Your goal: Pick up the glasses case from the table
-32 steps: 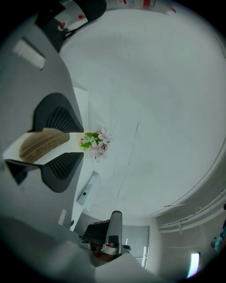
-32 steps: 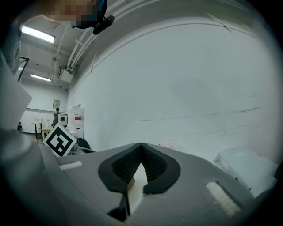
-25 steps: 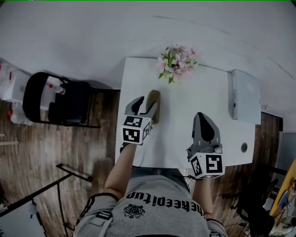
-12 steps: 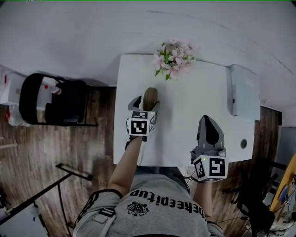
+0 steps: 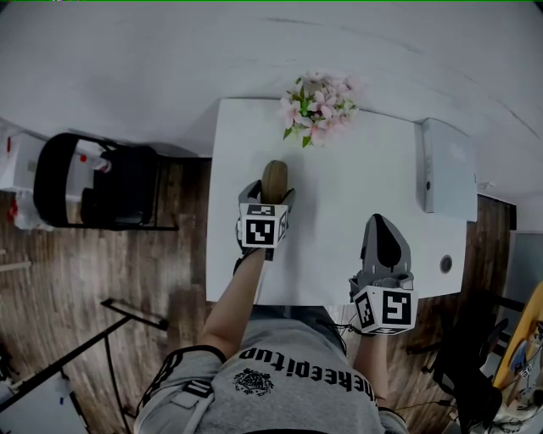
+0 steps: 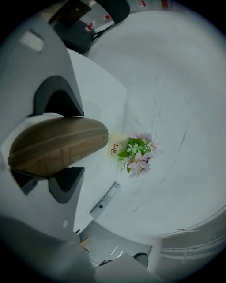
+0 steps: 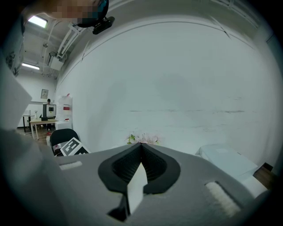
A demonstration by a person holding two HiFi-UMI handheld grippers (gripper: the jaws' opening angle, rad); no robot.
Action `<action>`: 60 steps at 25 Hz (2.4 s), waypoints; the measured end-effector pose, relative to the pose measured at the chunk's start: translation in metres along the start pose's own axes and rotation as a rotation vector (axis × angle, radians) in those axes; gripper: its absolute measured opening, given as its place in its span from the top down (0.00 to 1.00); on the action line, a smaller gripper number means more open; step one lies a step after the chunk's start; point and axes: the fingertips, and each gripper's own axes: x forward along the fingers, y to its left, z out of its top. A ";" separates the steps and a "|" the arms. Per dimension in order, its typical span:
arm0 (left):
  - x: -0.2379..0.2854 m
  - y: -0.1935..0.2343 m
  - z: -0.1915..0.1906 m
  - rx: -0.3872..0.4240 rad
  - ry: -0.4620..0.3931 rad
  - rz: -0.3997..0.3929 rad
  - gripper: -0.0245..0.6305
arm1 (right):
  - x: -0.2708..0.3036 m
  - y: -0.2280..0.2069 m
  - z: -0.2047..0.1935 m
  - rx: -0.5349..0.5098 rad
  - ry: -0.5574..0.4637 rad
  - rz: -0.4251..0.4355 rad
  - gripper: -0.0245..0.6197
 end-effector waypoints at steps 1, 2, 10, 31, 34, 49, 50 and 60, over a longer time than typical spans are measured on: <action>0.000 0.001 0.000 -0.007 -0.001 0.003 0.41 | 0.000 0.000 0.000 -0.003 0.000 0.000 0.96; -0.001 0.002 0.000 -0.011 -0.002 0.006 0.42 | 0.000 0.000 0.001 -0.005 0.000 -0.001 0.96; -0.009 0.010 0.004 0.017 -0.014 0.060 0.56 | -0.002 -0.002 0.000 0.003 -0.005 0.002 0.96; -0.077 -0.006 0.025 0.040 -0.154 0.054 0.58 | -0.003 0.019 0.013 -0.005 -0.061 0.120 0.96; -0.092 -0.006 0.028 0.042 -0.181 0.070 0.58 | -0.004 0.023 0.016 -0.010 -0.071 0.143 0.96; -0.166 -0.024 0.039 0.021 -0.334 0.108 0.58 | -0.024 0.037 0.023 -0.043 -0.107 0.233 0.96; -0.170 -0.026 0.040 0.021 -0.343 0.111 0.58 | -0.026 0.038 0.024 -0.044 -0.109 0.238 0.96; -0.215 -0.038 0.045 0.014 -0.440 0.134 0.58 | -0.043 0.046 0.029 -0.053 -0.133 0.279 0.96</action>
